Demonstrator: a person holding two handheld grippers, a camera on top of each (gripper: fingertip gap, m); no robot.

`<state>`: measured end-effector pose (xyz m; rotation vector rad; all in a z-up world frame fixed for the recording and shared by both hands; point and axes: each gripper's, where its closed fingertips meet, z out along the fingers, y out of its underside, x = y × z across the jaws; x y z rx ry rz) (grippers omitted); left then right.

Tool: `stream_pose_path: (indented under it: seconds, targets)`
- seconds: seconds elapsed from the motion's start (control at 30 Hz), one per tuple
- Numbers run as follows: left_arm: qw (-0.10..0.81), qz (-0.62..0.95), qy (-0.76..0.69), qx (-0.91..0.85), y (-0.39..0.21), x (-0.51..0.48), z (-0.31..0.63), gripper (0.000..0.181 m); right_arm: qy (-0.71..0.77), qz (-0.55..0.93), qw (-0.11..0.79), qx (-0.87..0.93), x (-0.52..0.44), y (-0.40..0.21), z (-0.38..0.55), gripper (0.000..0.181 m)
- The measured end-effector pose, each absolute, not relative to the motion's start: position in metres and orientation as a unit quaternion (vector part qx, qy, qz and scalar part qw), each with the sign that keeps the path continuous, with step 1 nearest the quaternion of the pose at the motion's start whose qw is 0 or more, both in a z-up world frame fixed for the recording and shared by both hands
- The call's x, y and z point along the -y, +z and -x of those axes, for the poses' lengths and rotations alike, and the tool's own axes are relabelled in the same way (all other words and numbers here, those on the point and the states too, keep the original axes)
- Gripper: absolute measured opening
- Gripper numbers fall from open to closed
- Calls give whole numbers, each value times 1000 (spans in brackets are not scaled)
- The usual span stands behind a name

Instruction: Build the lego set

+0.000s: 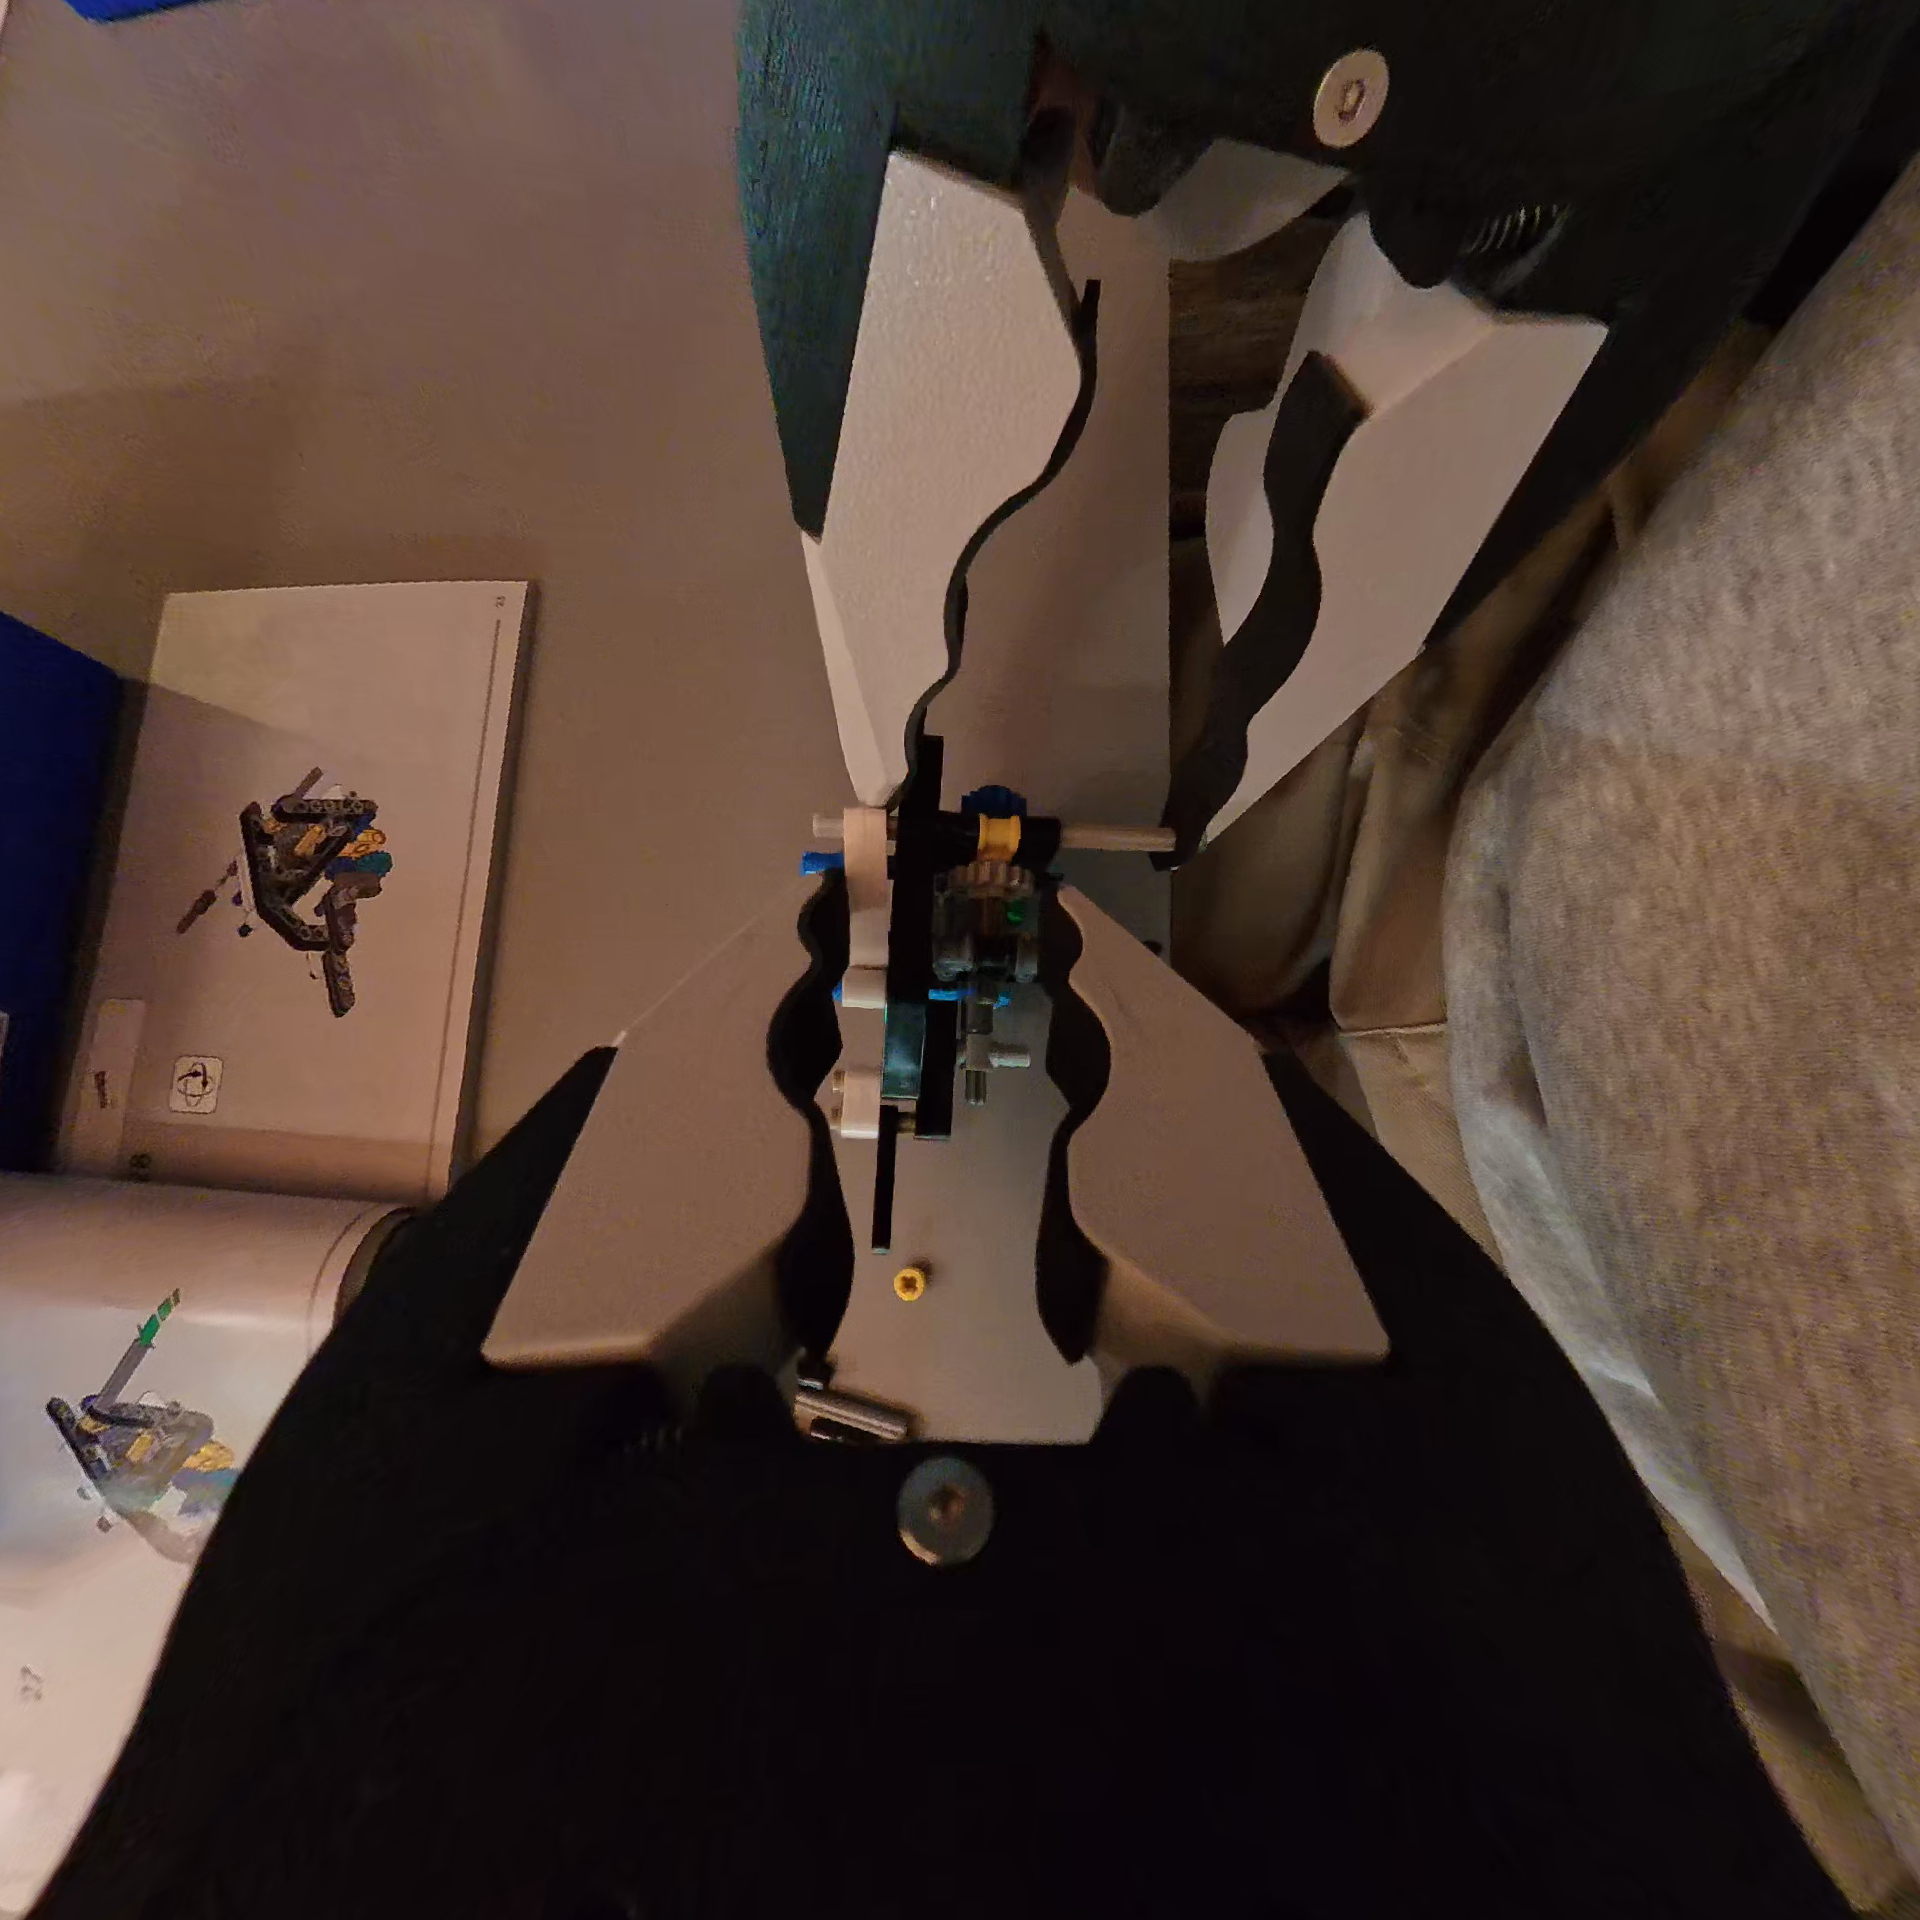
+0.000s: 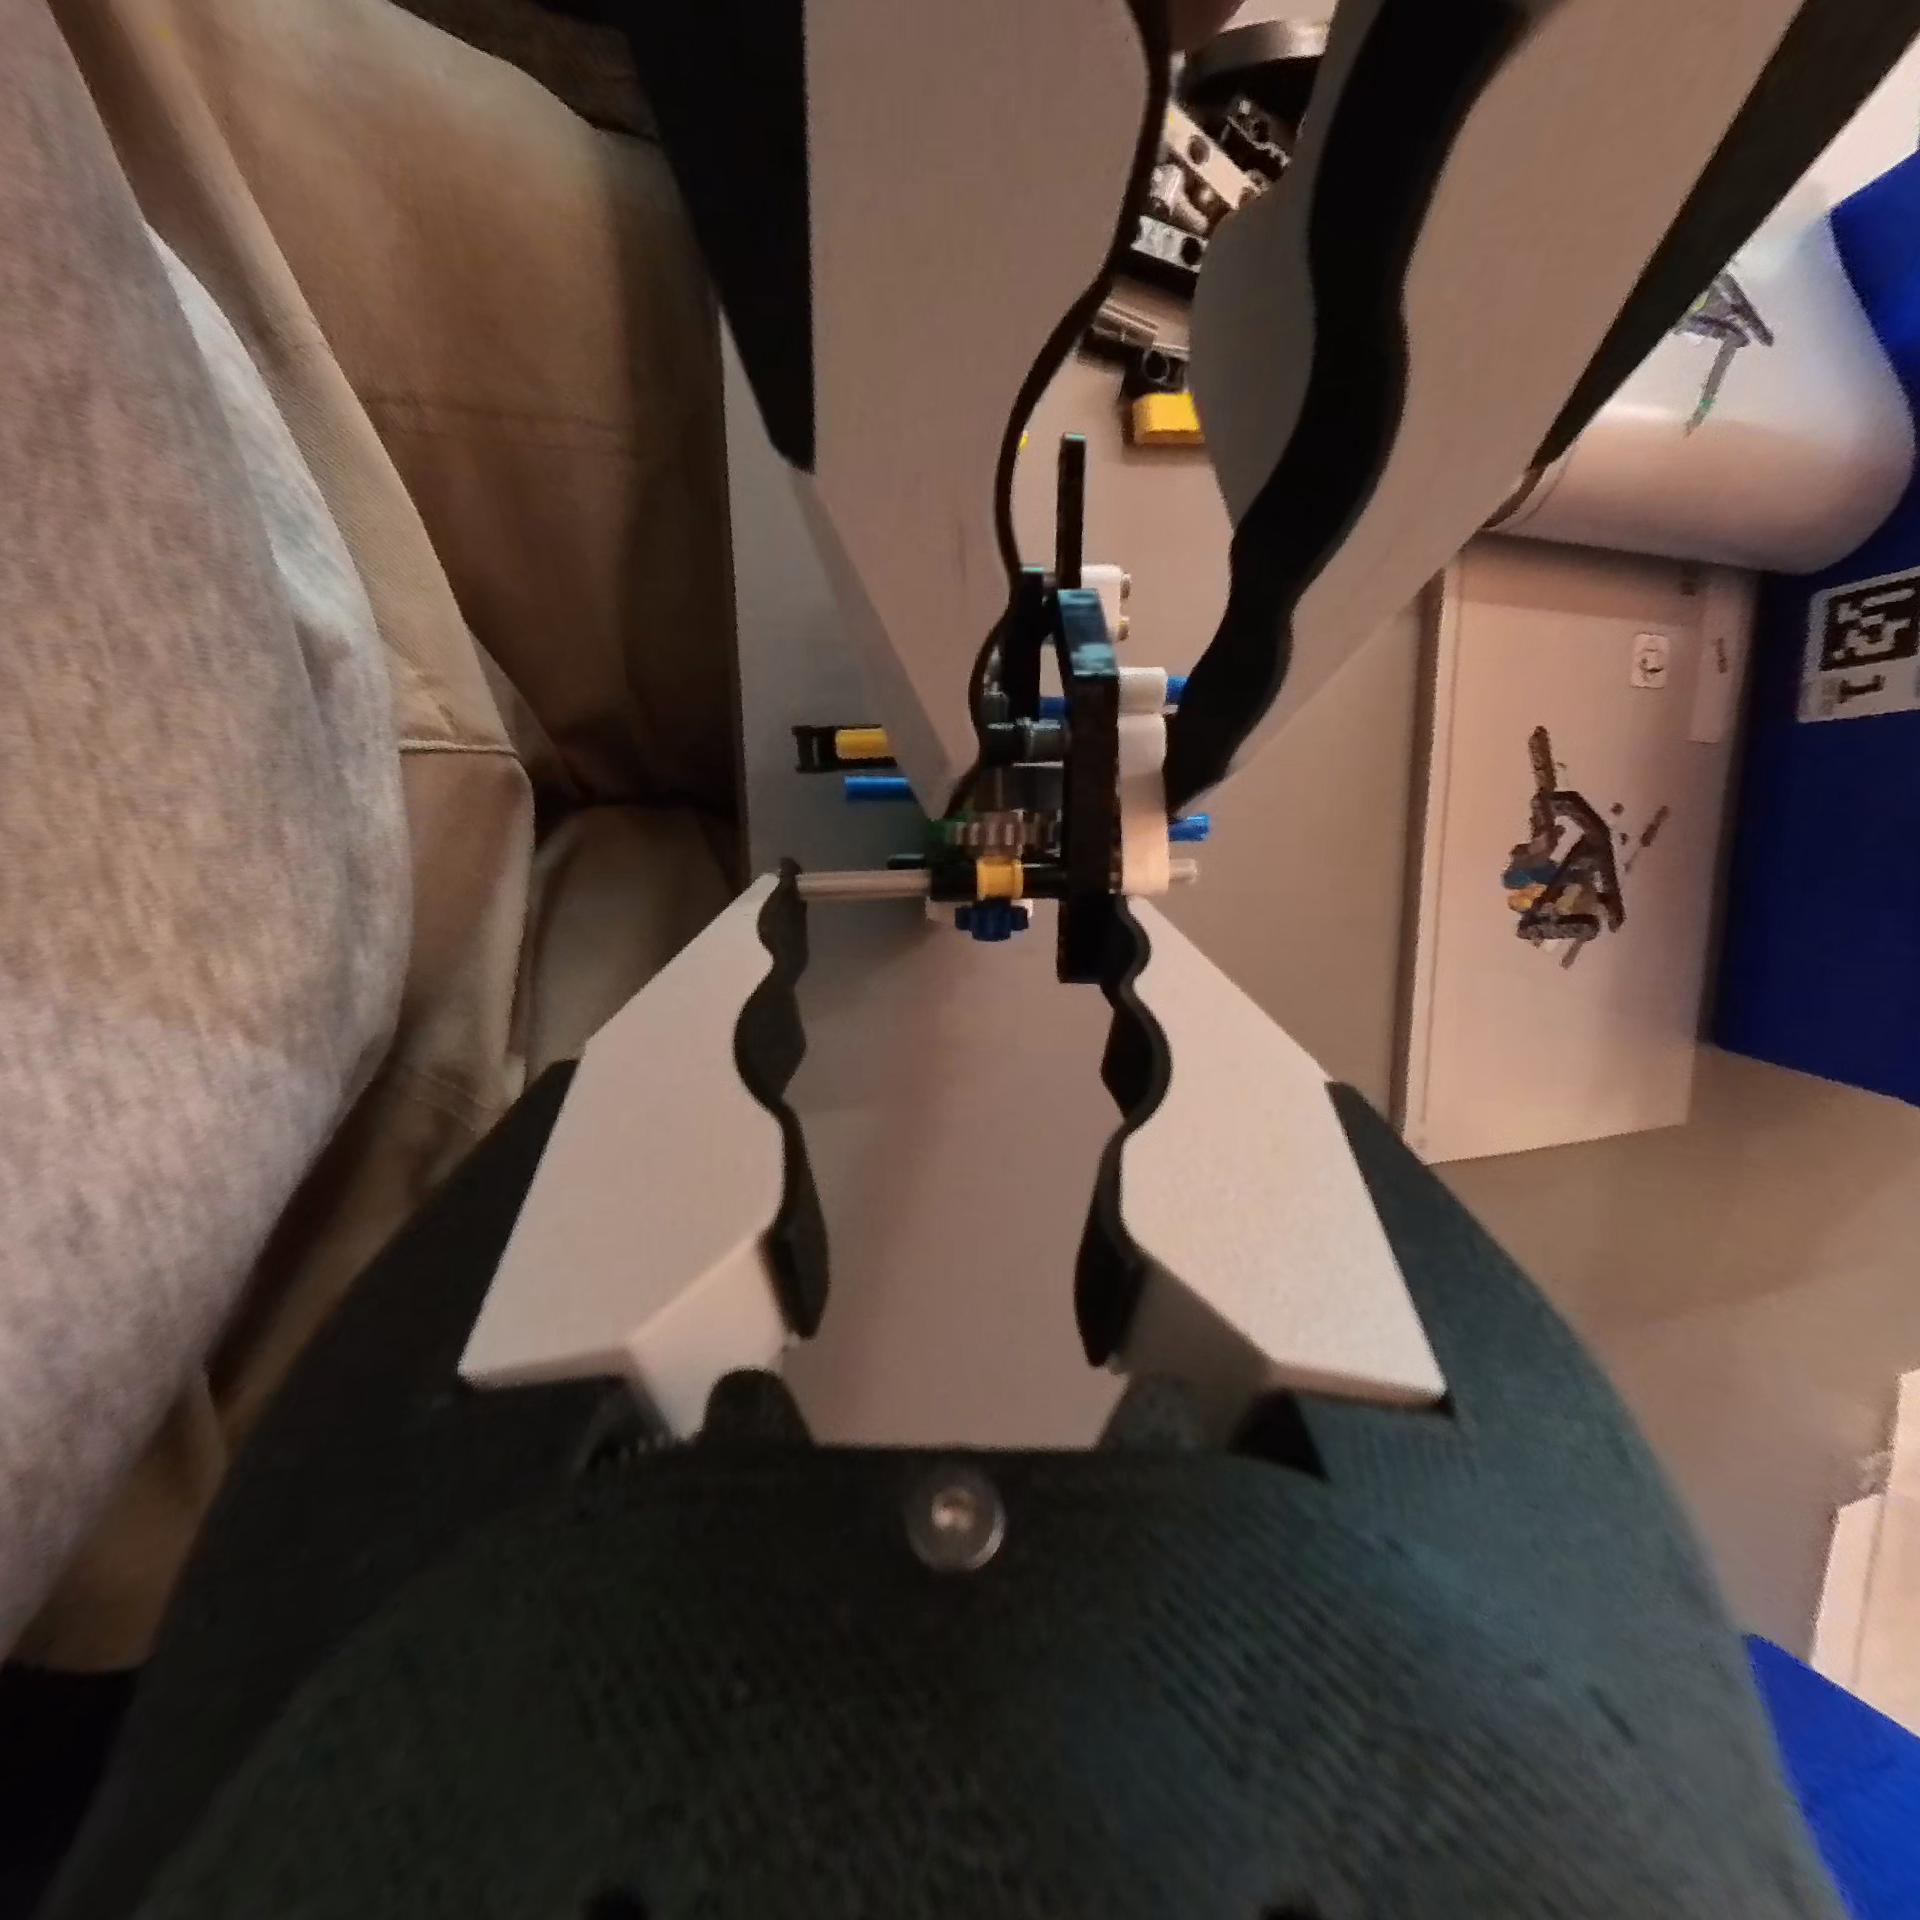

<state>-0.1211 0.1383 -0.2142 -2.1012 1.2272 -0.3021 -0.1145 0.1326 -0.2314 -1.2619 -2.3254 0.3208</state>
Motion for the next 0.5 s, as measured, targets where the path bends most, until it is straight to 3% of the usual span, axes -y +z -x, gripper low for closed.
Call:
stream_pose_path:
  seconds: [0.1,0.2,0.5]
  targets:
    - [345,809,-116,-462,-214,-140,120,35,113,464,239,846,-136,-233,114,59]
    - [350,811,-121,-452,-216,-142,114,60,121,479,247,834,-145,-231,116,59]
    - [400,802,-96,-433,-219,-142,122,87,235,524,230,786,-144,-233,108,60]
